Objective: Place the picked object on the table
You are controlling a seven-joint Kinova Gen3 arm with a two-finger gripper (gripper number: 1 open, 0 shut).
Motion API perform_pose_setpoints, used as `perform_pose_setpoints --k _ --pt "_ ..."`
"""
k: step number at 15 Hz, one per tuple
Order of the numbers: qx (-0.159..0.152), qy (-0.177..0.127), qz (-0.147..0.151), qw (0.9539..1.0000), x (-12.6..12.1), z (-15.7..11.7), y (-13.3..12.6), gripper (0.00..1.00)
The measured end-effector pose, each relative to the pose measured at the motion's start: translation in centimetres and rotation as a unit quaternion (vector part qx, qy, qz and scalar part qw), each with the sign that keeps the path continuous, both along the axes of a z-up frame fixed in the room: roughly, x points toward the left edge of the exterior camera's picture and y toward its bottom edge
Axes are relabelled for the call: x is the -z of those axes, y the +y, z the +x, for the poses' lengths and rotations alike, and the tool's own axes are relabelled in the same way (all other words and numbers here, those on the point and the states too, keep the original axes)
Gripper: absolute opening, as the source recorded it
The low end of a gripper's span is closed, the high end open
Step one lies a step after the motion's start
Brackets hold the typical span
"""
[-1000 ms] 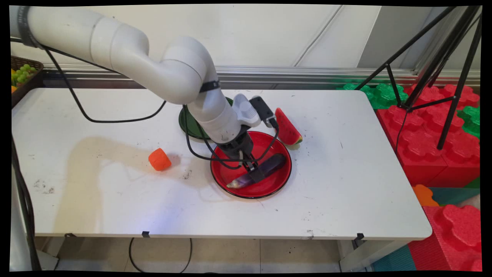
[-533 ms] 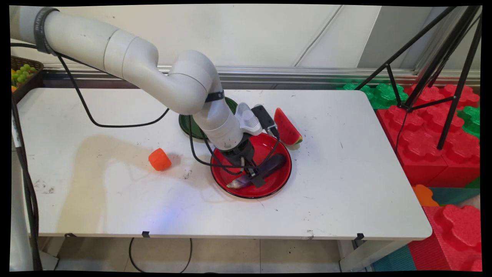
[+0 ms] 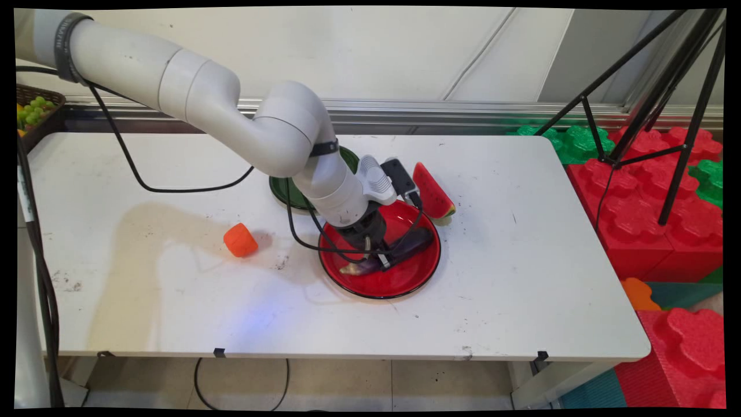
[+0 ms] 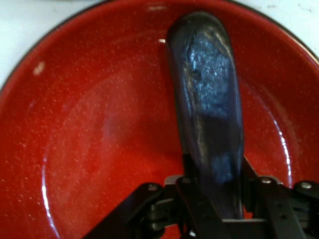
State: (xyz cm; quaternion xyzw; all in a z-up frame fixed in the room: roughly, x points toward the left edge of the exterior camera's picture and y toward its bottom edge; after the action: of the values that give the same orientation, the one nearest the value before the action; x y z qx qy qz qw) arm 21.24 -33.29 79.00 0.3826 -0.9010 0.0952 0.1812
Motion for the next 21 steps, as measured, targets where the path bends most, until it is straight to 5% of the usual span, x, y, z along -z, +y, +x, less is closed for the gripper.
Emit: perform_pose_setpoints --k 5,9,14,21 --pt "0.005 -0.004 -0.019 0.9998 -1.6 0.8 0.4 0.0" --pt "0.007 -0.008 -0.045 0.9989 -5.5 2.5 1.4 0.0" --pt "0.01 -0.012 -0.081 0.9966 -12.2 6.4 3.8 0.0" --pt "-0.013 -0.033 -0.1 0.9943 -18.0 14.1 6.6 0.0"
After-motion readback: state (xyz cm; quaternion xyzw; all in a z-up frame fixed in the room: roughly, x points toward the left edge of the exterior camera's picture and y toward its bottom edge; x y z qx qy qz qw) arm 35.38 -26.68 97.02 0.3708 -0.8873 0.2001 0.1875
